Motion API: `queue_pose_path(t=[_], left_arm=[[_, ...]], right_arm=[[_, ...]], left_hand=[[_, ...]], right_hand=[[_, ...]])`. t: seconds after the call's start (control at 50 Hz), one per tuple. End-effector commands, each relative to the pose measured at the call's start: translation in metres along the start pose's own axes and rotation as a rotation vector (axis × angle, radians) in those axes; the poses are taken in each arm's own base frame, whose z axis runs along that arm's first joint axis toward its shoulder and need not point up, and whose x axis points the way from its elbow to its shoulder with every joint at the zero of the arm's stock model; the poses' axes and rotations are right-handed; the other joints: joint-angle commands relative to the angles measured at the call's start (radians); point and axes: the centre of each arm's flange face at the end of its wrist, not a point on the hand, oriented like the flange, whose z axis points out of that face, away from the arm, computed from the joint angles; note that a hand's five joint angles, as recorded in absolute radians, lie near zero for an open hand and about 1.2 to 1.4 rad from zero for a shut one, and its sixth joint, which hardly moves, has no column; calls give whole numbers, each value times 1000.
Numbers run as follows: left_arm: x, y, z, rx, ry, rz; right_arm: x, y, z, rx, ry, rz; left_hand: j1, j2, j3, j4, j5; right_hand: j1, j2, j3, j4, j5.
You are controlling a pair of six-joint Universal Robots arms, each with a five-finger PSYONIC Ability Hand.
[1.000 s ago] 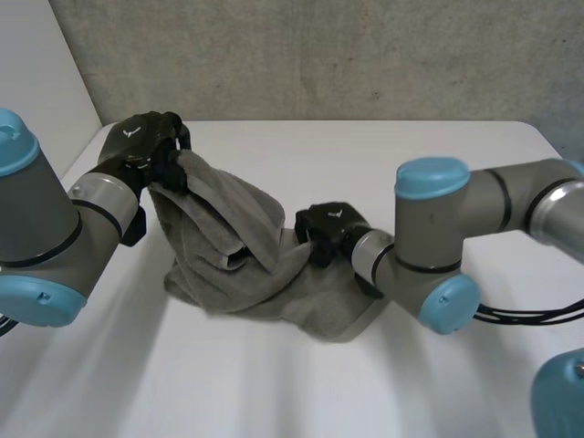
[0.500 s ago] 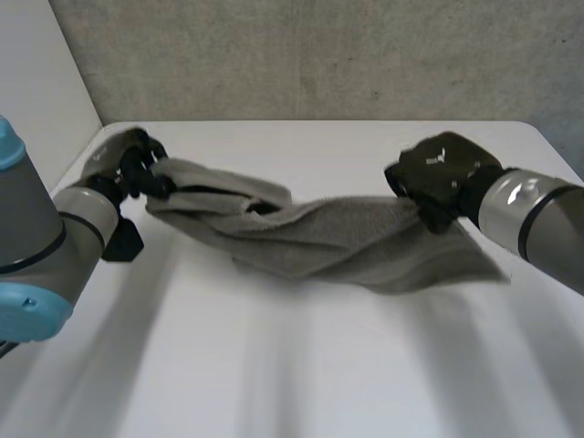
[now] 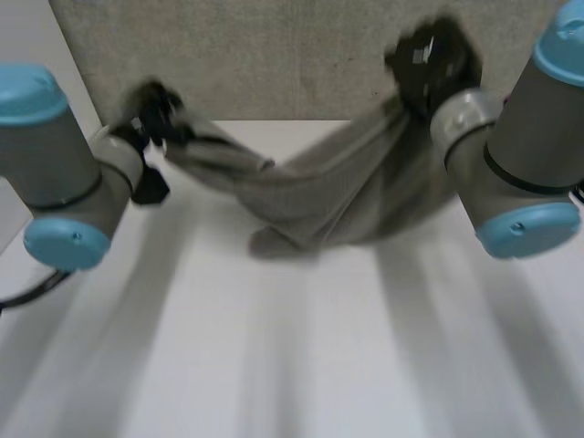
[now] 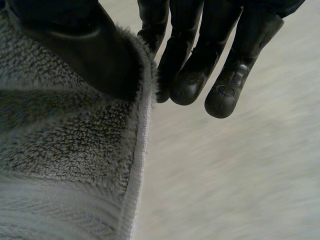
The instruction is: Fold the towel.
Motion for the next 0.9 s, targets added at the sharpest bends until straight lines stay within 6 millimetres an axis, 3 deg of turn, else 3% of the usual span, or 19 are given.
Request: queue_pose_path(t=[0.02,0.06,0.12,0.16,0.18,0.22,0.3,0.34,0.38,0.4,0.44,0.46,0.48,0.62,0.72,0.8,0.82,0.88,0.9], left_arm=[[11,-63,-8,273,97,-297],[-10,-54,-11,254,36,-286],[-21,-43,-13,223,-2,-279],[-44,-18,-18,150,-85,-257],[-44,-18,-18,150,-86,-257],[-68,11,-25,61,-175,-217],[-84,28,-32,-2,-234,-149],[-88,34,-35,-26,-250,-105],[-93,42,-40,-63,-268,-10],[-93,42,-40,-64,-268,-9],[-90,44,-43,-81,-261,81],[-90,44,-43,-81,-261,82],[-89,44,-43,-88,-257,117],[-82,36,-46,-79,-245,208],[-63,14,-52,-18,-187,228],[-32,-1,-61,5,-63,318],[-19,2,-66,-17,10,368],[-6,11,-71,-56,96,424],[5,23,-79,-99,180,485]], right_arm=[[40,-53,-6,319,288,-6],[23,-43,-12,268,184,-16],[14,-36,-17,220,119,-22],[-7,-15,-25,108,-12,-27],[-7,-15,-25,107,-12,-27],[-33,9,-35,-17,-154,-41],[-53,30,-49,-126,-275,-55],[-60,39,-56,-172,-315,-57],[-69,51,-65,-216,-360,-53],[-69,51,-65,-216,-361,-53],[-73,58,-71,-241,-381,-50],[-73,58,-71,-242,-381,-50],[-75,60,-73,-249,-389,-45],[-81,64,-79,-265,-412,-40],[-84,64,-82,-267,-423,-41],[-87,64,-86,-271,-436,-40],[-89,65,-88,-275,-443,-40],[-90,66,-89,-280,-446,-41],[-91,67,-92,-286,-453,-38]], left_hand=[[-69,-106,-151,-124,-264],[-69,-106,-151,-124,-264],[-69,-106,-151,-124,-264],[-69,-106,-151,-124,-264],[-69,-106,-151,-124,-264],[-69,-106,-151,-124,-264],[-69,-106,-151,-124,-264],[-124,-161,-206,-179,-319],[-528,-564,-609,-582,-723],[-529,-566,-611,-584,-724],[-1038,-1075,-1120,-1092,-1233],[-1040,-1077,-1122,-1095,-1235],[-1247,-1283,-1328,-1301,-1442],[-1287,-1324,-1369,-1342,-1482],[-1263,-1300,-1345,-1318,-1458],[-1193,-1230,-1275,-1248,-1388],[-1141,-1177,-1222,-1195,-1336],[-1131,-1168,-1213,-1186,-1326],[-1126,-1162,-1207,-1180,-1321]], right_hand=[[57,73,59,55,53],[57,73,59,55,53],[57,73,59,55,53],[57,73,59,55,53],[57,73,59,55,53],[57,73,59,55,53],[57,73,59,55,53],[57,73,59,55,53],[57,73,59,55,53],[57,73,59,55,53],[57,73,59,55,53],[57,73,59,55,53],[57,73,59,55,53],[57,73,59,55,53],[57,73,59,55,53],[57,73,59,55,53],[57,73,59,55,53],[57,73,59,55,53],[57,73,59,55,53]])
